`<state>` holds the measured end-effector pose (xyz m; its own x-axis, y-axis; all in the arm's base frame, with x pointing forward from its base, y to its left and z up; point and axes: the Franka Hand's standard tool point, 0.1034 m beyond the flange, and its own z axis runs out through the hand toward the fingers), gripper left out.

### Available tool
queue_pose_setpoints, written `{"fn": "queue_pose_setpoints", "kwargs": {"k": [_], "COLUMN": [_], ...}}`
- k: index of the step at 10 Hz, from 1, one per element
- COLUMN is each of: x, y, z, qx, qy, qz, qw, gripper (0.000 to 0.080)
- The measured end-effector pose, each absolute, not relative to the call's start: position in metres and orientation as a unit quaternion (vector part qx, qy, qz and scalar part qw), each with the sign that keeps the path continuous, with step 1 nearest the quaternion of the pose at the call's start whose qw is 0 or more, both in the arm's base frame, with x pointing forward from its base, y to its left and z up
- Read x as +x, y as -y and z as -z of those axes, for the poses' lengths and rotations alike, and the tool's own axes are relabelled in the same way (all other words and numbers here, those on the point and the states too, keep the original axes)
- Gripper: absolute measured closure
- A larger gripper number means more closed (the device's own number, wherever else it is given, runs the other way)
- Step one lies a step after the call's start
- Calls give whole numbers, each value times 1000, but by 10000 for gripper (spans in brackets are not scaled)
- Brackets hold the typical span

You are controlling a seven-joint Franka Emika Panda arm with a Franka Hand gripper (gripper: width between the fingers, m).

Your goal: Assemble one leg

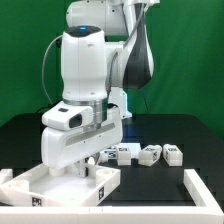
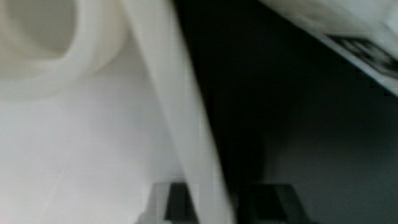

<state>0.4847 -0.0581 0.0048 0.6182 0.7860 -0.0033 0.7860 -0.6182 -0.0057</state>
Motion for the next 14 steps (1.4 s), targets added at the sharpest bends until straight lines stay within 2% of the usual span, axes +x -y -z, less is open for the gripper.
{"fn": "queue_pose_setpoints", "kwargs": {"k": [4,5,6,7,11,14], "x": [486,485,480,478,485,487], "y": [49,48,57,60,44,20], "z": [-7,-8,-6,-6,-11,-16], "qx": [-845,-845,-880,-912,-860,-826], "qy": [535,535,474,409,509,562], "qz": [-12,-4,1,-5,5,-16], "qw": [13,6,10,25,14,34], "gripper": [747,747,748,737,741,743]}}
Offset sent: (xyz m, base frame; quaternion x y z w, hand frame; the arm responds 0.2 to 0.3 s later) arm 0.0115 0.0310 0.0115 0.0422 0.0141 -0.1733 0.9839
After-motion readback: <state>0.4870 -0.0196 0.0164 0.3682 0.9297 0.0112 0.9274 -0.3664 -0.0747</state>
